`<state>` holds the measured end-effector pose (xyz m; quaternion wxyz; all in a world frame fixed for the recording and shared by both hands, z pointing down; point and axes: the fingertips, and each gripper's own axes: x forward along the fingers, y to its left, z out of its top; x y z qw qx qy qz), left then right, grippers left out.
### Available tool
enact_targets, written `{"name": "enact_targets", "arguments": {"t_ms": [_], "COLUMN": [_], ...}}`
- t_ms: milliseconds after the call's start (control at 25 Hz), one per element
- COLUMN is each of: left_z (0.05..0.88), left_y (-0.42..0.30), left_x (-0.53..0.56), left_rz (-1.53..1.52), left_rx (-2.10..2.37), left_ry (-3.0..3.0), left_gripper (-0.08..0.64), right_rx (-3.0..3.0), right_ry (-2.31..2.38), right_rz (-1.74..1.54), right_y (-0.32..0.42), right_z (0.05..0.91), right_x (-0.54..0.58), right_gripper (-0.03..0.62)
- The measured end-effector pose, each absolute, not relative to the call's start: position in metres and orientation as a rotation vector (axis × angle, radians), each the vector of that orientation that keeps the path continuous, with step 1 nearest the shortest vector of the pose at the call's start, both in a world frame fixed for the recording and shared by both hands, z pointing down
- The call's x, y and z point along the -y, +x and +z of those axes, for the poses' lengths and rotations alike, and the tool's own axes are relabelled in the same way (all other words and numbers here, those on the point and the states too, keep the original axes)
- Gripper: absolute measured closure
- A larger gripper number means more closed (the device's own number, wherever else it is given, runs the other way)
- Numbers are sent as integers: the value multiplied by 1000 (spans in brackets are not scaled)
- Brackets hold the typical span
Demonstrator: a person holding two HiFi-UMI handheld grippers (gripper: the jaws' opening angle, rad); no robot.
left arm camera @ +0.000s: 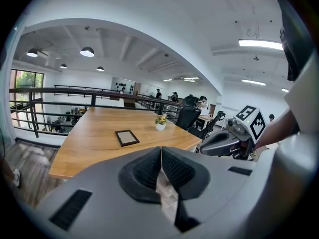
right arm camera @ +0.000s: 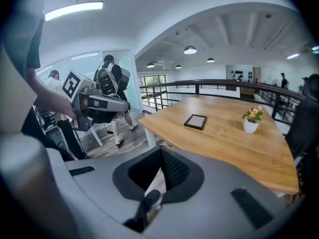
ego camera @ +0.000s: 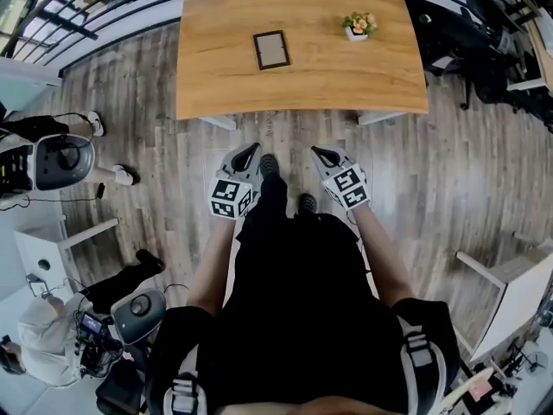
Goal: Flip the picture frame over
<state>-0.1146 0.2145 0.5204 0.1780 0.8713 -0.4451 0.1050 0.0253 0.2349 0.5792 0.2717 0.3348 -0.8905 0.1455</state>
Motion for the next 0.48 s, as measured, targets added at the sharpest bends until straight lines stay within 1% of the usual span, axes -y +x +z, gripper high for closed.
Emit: {"name": "enact_targets", "arguments": {"t_ms": [480], "left_z": [516], "left_y": [-153], "left_x": [-151], "left_rz": [270], "left_rx": [1194], "left_ry": [2494], "left_gripper": [537], "right_rx": [2366], "right_ry": [962], "right_rz": [378], "right_y": [-17], "right_z": [568], "right_x": [-173], "right_gripper": [585]}}
